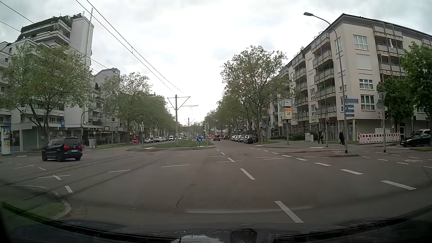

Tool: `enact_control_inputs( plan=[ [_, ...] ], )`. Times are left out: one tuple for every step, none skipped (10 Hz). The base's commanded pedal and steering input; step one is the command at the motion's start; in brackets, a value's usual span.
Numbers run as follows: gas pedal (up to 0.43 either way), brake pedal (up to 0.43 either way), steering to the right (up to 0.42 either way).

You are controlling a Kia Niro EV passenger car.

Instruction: Follow the waypoints while adhering to traffic rules and regulations

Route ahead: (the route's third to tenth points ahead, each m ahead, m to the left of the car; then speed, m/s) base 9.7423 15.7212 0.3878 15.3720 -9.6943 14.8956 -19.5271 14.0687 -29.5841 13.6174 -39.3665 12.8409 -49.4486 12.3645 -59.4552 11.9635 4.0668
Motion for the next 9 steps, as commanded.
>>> enact_control_inputs(
  plan=[
    [0.0,0.0,-0.086],
    [0.0,0.0,-0.113],
    [0.0,0.0,-0.151],
    [0.0,0.0,-0.184],
    [0.0,0.0,-0.21],
    [0.0,0.0,-0.237],
    [0.0,0.0,-0.269],
    [0.0,0.0,-0.304],
    [0.0,0.0,-0.326]
  ],
)
